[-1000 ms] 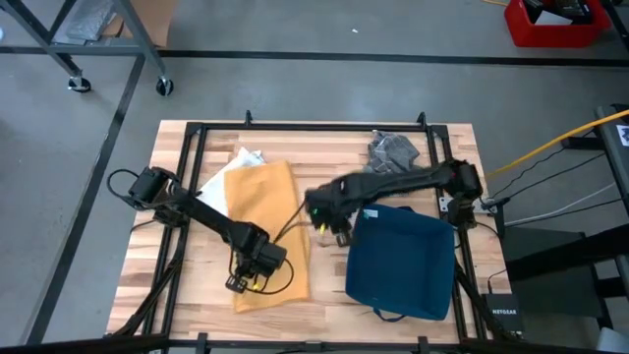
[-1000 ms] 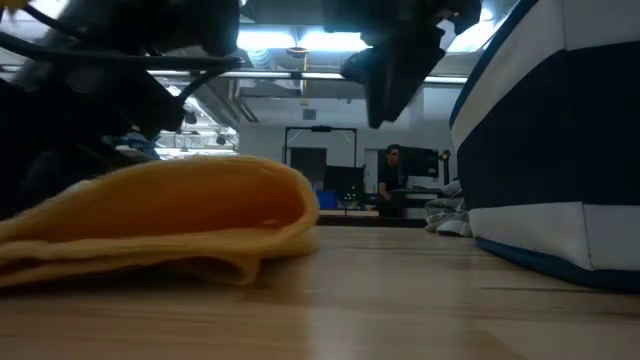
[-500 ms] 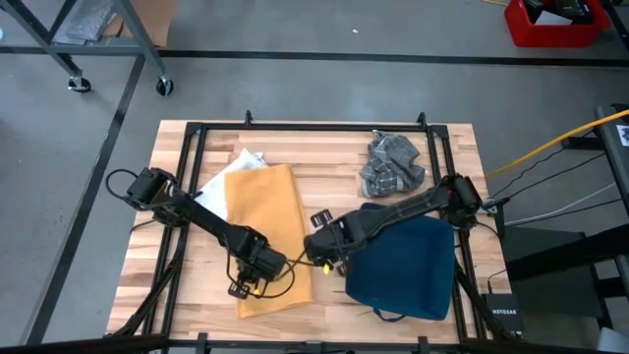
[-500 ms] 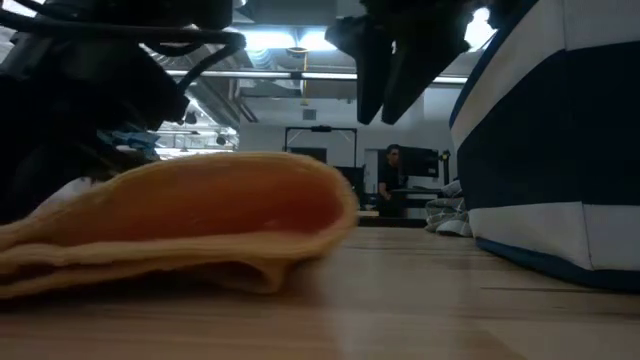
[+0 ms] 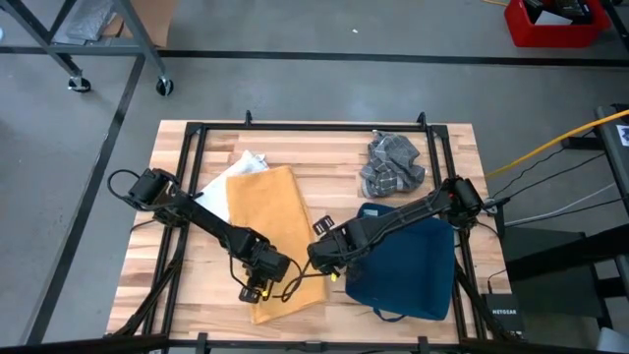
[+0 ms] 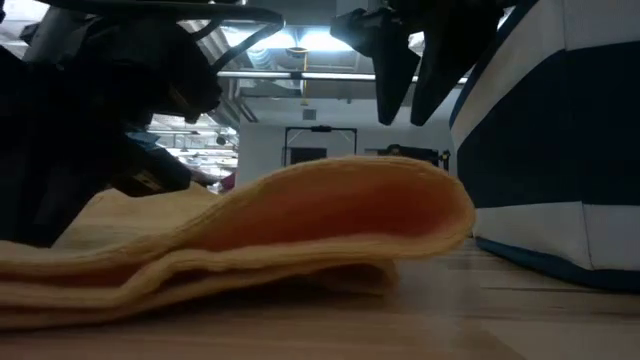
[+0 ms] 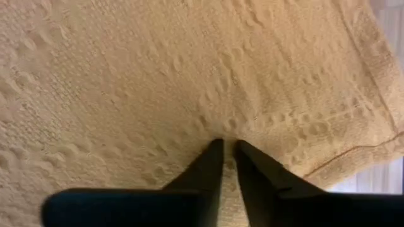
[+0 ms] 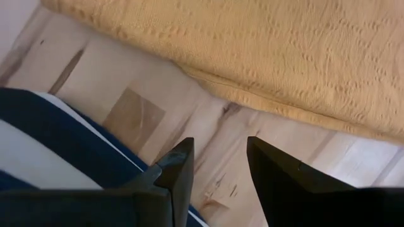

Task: Fold towel
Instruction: Fold the yellow towel

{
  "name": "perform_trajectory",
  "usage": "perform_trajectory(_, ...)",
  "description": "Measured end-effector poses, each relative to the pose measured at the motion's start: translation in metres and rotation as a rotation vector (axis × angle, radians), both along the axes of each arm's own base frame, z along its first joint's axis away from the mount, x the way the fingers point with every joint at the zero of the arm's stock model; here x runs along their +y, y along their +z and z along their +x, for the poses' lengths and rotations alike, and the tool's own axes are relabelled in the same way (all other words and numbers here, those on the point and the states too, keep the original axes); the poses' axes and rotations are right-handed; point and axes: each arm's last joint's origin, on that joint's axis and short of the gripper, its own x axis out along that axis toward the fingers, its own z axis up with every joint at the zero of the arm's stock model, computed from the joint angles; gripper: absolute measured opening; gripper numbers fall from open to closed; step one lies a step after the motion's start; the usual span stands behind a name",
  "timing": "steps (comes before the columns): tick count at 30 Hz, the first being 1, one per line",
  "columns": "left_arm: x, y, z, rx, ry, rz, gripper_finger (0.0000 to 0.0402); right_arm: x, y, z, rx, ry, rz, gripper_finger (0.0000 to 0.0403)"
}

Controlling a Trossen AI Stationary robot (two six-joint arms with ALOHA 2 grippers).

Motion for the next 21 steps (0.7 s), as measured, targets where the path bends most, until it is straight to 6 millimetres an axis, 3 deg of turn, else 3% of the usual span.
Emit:
perform_trajectory(5, 0.0, 0.001, 0.001, -0.011, 0.036, 0.015, 0.0117, 0.0, 0.0, 0.0, 0.006, 0.086, -0.017, 0.015)
perform_trajectory(8, 0.0, 0.003, 0.003, -0.008, 0.059, 0.01, 0.0139, 0.001, 0.0, 0.0, 0.013, 0.119, -0.005, 0.015)
perform_trajectory(14, -0.006, 0.021, 0.018, -0.029, 0.117, -0.021, 0.0112, 0.008, 0.0, -0.003, 0.026, 0.166, 0.037, 0.015)
perform_trajectory(21, -0.019, 0.057, 0.028, 0.073, 0.195, -0.155, 0.0078, 0.034, 0.0, -0.012, 0.008, 0.38, -0.011, 0.015)
